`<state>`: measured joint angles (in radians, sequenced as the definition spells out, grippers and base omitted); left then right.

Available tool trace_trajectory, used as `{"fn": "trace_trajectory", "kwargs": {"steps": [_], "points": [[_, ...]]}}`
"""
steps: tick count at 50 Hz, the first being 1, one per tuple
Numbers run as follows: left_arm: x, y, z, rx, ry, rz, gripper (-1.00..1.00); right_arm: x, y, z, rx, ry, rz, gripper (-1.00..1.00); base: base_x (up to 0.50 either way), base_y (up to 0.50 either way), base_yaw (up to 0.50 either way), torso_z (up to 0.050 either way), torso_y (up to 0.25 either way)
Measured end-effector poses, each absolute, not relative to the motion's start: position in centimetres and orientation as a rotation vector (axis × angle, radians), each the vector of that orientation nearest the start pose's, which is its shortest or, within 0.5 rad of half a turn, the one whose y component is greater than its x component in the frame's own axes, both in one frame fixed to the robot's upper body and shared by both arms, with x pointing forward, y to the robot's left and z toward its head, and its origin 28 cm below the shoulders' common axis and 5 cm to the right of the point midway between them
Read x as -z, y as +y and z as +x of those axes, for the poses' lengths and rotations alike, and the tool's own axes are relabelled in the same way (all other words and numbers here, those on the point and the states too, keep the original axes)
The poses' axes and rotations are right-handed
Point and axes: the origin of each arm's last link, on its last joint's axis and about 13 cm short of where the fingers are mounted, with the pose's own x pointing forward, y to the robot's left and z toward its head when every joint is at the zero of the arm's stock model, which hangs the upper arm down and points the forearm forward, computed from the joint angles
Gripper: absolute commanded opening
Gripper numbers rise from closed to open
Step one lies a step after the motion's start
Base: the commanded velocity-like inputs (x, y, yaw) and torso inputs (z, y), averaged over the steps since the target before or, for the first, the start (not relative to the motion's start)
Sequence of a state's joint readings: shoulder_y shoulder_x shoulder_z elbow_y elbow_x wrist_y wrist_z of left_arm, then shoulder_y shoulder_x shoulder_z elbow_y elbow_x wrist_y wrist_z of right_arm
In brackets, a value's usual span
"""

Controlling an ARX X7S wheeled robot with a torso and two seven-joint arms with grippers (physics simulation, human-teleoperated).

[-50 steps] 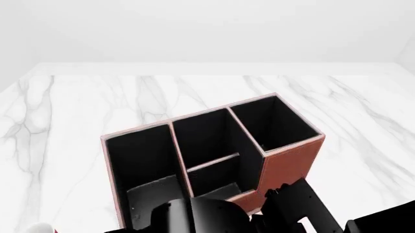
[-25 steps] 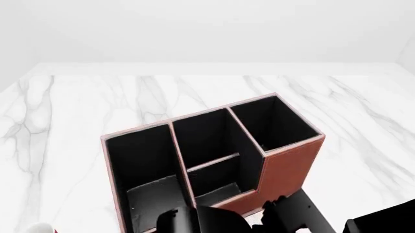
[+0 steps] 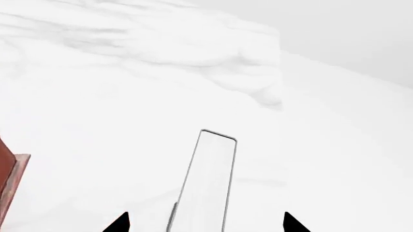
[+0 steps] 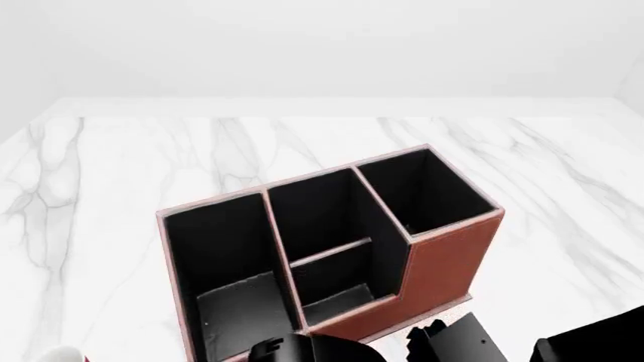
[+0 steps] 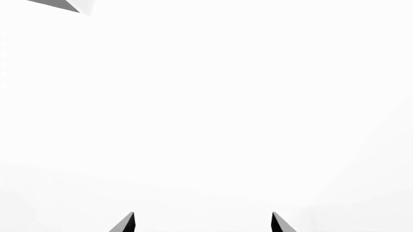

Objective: Pick up the book and place it in the back compartment of the caddy.

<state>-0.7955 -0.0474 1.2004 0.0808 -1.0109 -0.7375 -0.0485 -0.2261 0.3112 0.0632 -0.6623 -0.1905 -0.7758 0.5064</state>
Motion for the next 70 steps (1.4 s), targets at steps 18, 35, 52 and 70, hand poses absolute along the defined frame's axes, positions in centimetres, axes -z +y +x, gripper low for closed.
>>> {"fn": "trace_trajectory", "kwargs": {"steps": [18,35,52,70], "points": [[-9.4,3.2,20.2,1.375,0.528,0.163,1.0,-16.0,-12.9,13.3,0.202,-1.277,-0.157,1.0,0.0,0.0,0.0,0.0,0.0],[-8.7,3.6,20.2,1.372,0.525,0.181,1.0,-15.8,-12.9,13.5,0.202,-1.267,-0.161,1.0,0.0,0.0,0.0,0.0,0.0],[-8.1,3.7,20.1,1.376,0.519,0.194,1.0,-15.6,-12.9,13.7,0.203,-1.259,-0.163,1.0,0.0,0.0,0.0,0.0,0.0],[-7.6,4.0,20.6,1.356,0.499,0.215,-1.0,-15.4,-12.9,13.7,0.204,-1.254,-0.164,1.0,0.0,0.0,0.0,0.0,0.0]]}}
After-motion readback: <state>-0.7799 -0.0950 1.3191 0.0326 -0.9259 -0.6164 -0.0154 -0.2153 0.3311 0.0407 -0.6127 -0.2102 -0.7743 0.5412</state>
